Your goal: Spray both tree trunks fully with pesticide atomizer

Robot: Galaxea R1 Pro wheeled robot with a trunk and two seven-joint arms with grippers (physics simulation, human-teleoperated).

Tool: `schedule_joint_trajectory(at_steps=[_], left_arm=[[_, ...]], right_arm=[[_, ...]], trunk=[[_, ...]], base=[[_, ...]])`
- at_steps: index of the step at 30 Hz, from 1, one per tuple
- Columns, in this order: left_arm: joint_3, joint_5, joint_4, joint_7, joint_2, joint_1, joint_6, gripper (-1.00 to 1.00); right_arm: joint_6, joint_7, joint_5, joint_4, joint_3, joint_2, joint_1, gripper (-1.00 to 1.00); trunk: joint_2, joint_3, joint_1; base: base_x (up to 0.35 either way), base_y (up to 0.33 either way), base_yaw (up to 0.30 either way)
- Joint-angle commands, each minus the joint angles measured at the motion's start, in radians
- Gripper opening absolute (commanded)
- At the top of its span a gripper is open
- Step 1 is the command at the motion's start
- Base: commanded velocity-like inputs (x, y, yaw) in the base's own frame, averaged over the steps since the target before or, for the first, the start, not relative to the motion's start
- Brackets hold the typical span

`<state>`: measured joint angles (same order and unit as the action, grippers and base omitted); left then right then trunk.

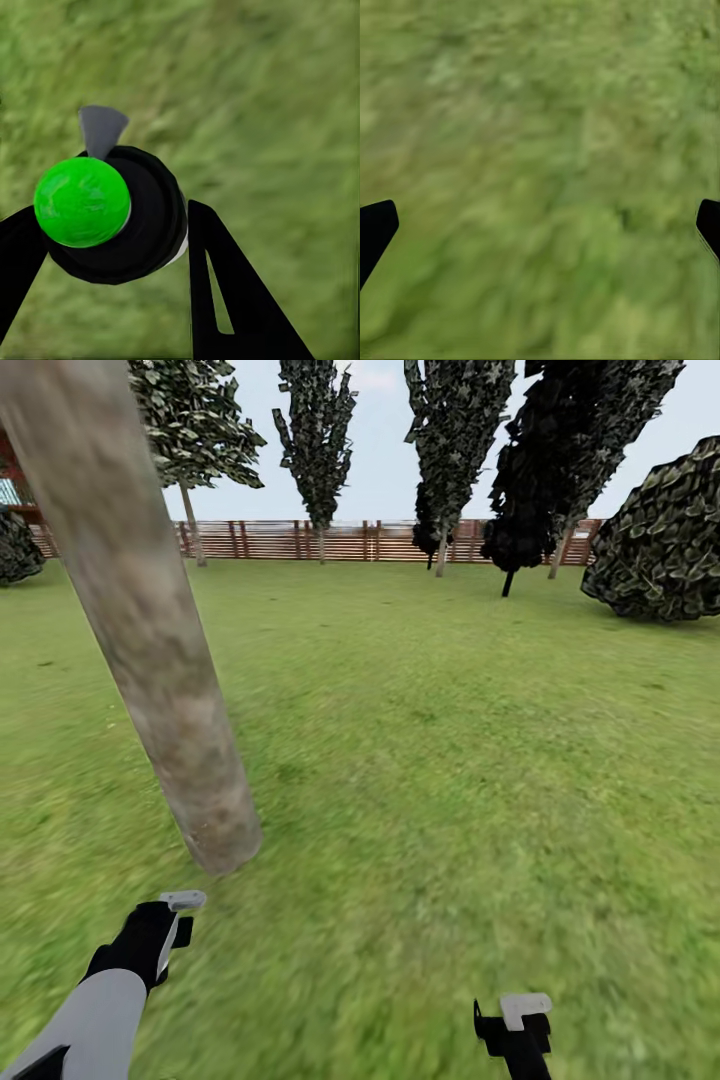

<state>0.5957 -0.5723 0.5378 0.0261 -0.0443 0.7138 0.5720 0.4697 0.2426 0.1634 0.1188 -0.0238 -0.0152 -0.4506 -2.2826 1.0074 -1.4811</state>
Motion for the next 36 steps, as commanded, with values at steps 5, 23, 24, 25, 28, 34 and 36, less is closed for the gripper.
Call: schedule_joint_trajectory(at_steps=[5,23,24,25,28,34,36], left_arm=[[0.003,0.002,0.001,0.002,0.001,0.001,0.003,-1.00],[0.003,0.002,-0.001,0.002,0.004,0.001,0.003,-1.00],[0.003,0.002,-0.001,0.002,0.003,0.001,0.003,-1.00],[0.003,0.002,-0.001,0.002,0.003,0.001,0.003,-1.00],[0.003,0.002,-0.001,0.003,0.003,0.001,0.003,-1.00],[0.005,0.002,-0.001,0.002,0.002,0.001,0.003,-1.00],[0.005,0.002,-0.001,0.002,0.003,0.001,0.003,-1.00]], right_arm=[[0.000,0.009,0.010,-0.001,-0.002,0.000,0.000,1.00],[0.000,0.010,0.010,-0.001,-0.001,-0.001,0.000,1.00],[0.000,0.010,0.010,-0.001,-0.001,-0.001,0.000,1.00],[0.000,0.010,0.011,-0.001,-0.001,-0.002,0.000,1.00],[0.000,0.011,0.011,-0.001,-0.001,-0.002,0.000,1.00],[0.000,0.011,0.010,-0.001,-0.001,-0.003,0.000,1.00],[0.000,0.011,0.010,-0.001,-0.001,-0.003,0.000,1.00]], trunk=[[0.000,0.001,0.000],[0.000,0.001,0.000],[0.000,0.001,0.000],[0.000,0.001,0.000],[0.000,0.001,0.000],[0.000,0.001,0.000],[0.000,0.001,0.000]], base=[[0.135,-0.250,0.277],[0.075,-0.236,0.202],[0.256,-0.174,0.005],[0.277,-0.145,0.002],[0.296,-0.113,0.001],[0.320,-0.027,0.000],[0.329,-0.001,0.002]])
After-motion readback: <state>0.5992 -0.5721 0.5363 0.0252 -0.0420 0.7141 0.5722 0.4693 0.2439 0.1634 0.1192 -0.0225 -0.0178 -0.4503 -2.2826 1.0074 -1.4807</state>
